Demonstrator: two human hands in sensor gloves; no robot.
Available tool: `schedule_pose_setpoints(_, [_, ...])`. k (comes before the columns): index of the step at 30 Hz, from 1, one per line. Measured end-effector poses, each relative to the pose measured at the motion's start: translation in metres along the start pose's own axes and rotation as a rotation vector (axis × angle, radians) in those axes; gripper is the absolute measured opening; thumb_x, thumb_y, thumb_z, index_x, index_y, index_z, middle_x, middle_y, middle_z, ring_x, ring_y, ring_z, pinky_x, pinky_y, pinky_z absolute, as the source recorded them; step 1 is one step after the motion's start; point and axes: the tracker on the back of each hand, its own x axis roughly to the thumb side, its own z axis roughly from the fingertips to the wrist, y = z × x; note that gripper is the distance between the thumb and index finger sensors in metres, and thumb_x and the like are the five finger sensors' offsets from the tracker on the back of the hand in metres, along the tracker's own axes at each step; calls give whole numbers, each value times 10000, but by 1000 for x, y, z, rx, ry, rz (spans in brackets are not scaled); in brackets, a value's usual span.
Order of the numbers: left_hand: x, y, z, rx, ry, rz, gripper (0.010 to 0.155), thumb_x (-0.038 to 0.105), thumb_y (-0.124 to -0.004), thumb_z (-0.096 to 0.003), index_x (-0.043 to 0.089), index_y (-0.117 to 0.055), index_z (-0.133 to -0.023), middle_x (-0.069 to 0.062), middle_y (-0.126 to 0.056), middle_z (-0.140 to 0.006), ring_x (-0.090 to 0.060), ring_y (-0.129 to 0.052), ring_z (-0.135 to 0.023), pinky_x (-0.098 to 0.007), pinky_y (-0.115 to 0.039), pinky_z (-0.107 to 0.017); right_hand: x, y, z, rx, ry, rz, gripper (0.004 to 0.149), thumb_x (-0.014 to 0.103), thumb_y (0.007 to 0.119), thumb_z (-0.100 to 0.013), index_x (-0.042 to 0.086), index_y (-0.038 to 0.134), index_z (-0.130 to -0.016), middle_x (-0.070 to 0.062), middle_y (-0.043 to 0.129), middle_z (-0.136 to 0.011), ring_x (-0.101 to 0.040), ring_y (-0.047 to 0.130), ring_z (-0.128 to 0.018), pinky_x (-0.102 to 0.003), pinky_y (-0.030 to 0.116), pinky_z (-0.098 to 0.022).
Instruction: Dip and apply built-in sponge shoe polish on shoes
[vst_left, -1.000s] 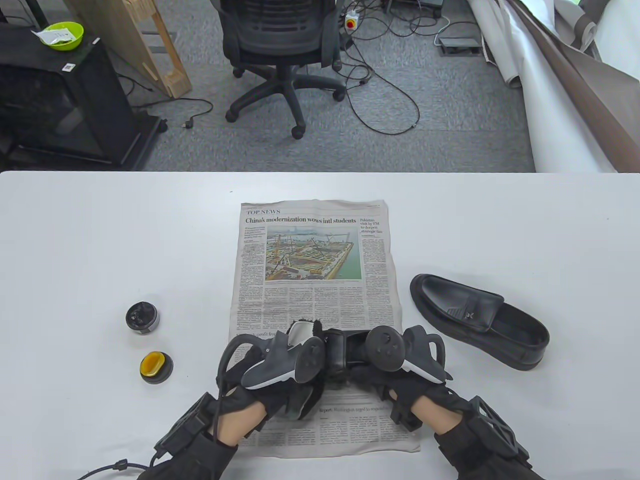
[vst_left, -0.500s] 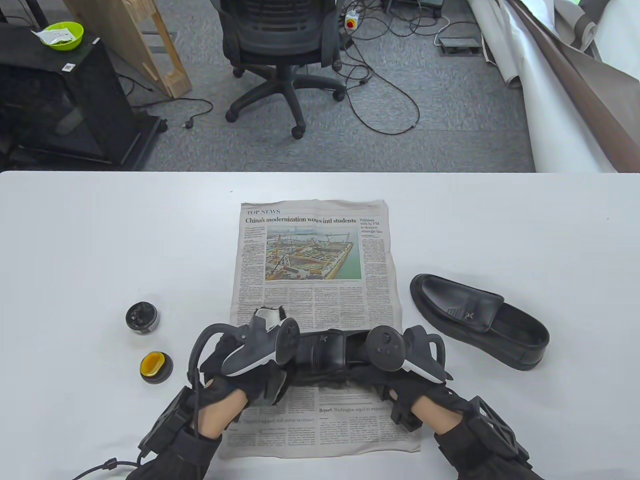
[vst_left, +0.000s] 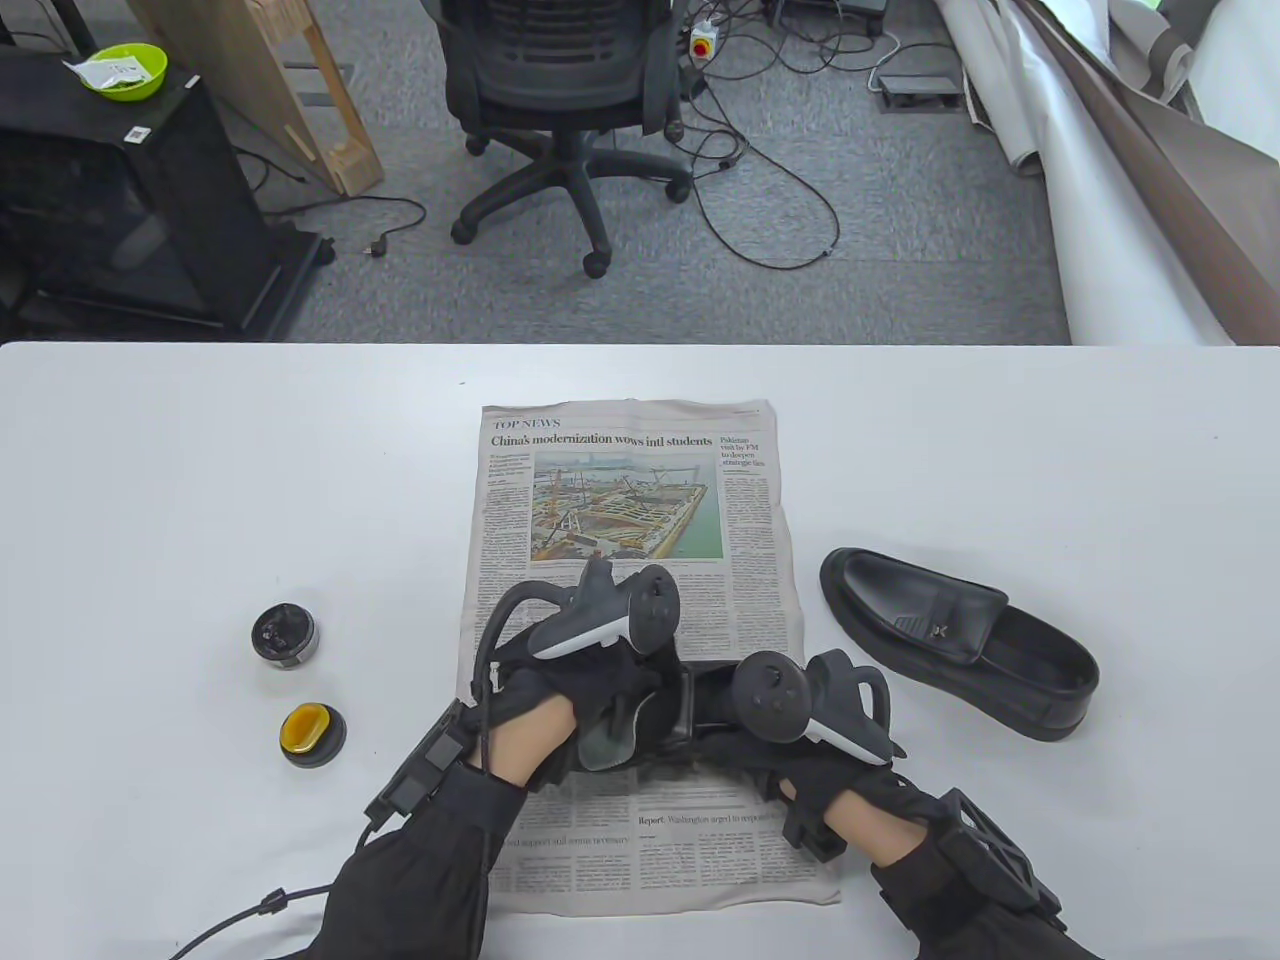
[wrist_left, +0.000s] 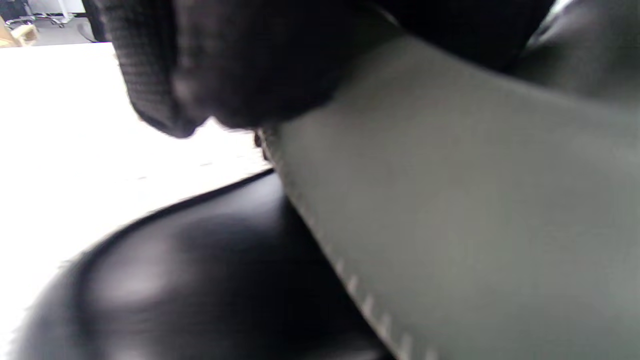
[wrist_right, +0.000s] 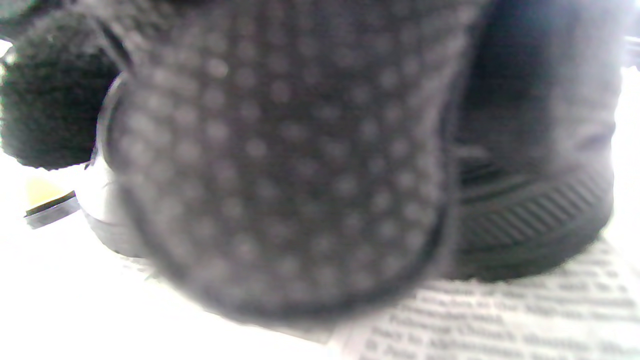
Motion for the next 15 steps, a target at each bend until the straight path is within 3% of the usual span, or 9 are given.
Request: schedule_pose_setpoints(15, [-72, -18, 35, 46, 254, -119, 532, 493, -869, -408, 283, -823, -895, 61, -1036, -482, -60, -998, -167, -418, -882, -526, 1, 0, 1, -6, 16, 7, 443, 504, 925, -304, 234, 971, -653, -12, 1046, -518, 40, 1099, -13, -252, 989, -190])
